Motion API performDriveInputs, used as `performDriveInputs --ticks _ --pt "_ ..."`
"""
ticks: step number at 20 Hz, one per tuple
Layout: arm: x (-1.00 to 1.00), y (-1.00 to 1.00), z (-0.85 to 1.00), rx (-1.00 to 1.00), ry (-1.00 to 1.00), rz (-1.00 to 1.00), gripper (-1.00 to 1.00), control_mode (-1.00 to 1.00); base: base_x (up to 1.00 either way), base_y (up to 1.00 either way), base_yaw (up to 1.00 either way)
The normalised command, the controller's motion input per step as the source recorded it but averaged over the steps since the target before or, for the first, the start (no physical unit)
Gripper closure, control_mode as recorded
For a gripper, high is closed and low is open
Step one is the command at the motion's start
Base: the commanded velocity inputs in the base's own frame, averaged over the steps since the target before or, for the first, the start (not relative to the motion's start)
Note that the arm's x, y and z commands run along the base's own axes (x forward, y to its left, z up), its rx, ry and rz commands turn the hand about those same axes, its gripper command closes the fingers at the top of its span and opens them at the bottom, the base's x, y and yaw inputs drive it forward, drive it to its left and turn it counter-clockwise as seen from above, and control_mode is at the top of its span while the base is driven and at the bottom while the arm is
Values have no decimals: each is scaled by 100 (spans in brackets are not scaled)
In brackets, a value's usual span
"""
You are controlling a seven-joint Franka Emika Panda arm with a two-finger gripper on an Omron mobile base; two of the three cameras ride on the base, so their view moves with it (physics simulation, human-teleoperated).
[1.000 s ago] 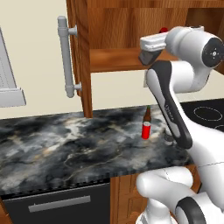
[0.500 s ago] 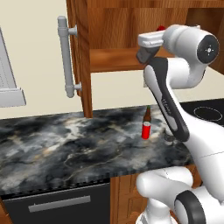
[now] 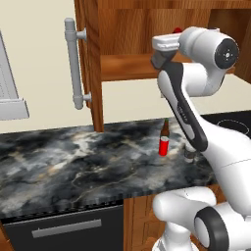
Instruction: Sort all alcoholic drinks to one cabinet, and non-alcoholic drinks to the other.
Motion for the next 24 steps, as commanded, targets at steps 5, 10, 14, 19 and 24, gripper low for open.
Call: performDriveInputs --ticks 5,10,14,19,24 --pt "22 0 0 2 0 0 100 -100 0 0 0" --pt "22 0 0 1 0 0 100 -100 0 0 0" --pt "22 1 0 0 0 0 100 -100 0 0 0" --pt "23 2 0 0 0 0 100 -100 0 0 0" --pt "28 5 0 1 1 0 100 -100 0 0 0"
